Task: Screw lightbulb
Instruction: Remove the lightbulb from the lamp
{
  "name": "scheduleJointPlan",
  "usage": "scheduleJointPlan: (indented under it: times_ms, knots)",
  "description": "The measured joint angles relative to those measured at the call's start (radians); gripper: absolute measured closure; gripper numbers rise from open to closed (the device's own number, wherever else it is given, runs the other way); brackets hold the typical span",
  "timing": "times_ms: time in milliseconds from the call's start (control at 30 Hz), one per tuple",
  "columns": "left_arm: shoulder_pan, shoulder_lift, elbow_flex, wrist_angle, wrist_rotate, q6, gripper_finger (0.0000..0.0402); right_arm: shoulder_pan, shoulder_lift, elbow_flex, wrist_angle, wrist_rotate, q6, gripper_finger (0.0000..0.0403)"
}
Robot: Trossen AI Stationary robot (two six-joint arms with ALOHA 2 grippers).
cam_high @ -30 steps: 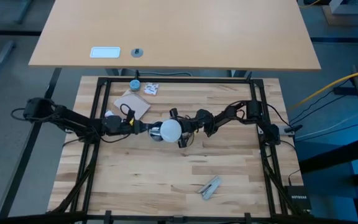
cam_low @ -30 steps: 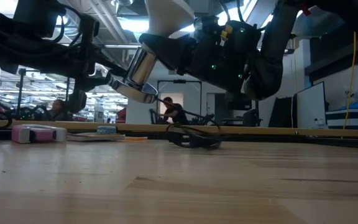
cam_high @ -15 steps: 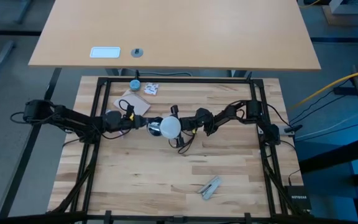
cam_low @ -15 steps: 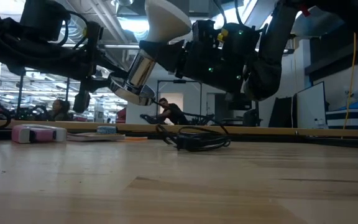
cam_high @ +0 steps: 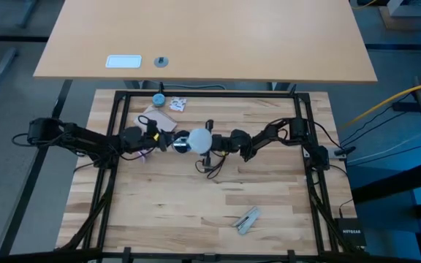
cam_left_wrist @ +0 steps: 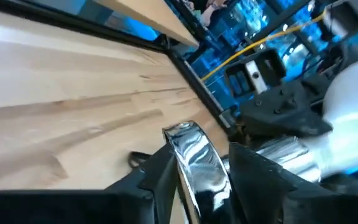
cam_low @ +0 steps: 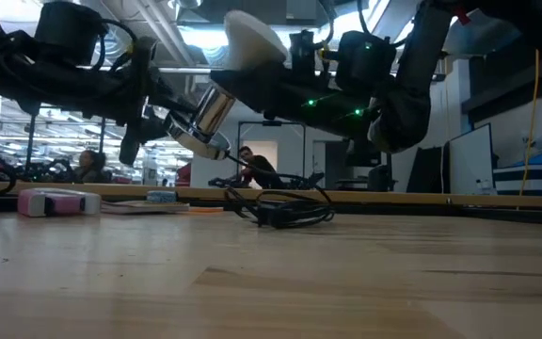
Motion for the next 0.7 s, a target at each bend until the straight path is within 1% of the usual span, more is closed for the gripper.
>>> scheduleJointPlan:
  times_ms: [100, 200, 333, 467, 567, 700]
  knots:
    - [0.017, 0.0, 0.0, -0.048, 0.006, 0.049, 0.0264, -0.001, 0.0, 0.0, -0.043, 0.064, -0.001, 0.0238]
    - [0.028, 0.0, 0.0, -0.121, 0.02, 0.075, 0.0265, -0.001, 0.0, 0.0, -0.102, 0.097, -0.004, 0.0238]
    - [0.026, -0.001, 0.003, -0.249, 0.038, 0.073, 0.0262, -0.003, 0.002, 0.0, -0.167, 0.094, -0.007, 0.0238]
    - [0.025, -0.002, 0.003, -0.357, 0.048, 0.075, 0.0245, -0.004, 0.003, 0.0, -0.236, 0.091, 0.019, 0.0238]
    - [0.025, -0.001, 0.001, -0.404, 0.048, 0.07, 0.0229, -0.005, 0.003, 0.0, -0.305, 0.095, 0.057, 0.0238]
    - [0.009, 0.0, 0.001, -0.388, 0.078, 0.025, 0.022, -0.005, 0.002, 0.0, -0.353, 0.104, 0.061, 0.0238]
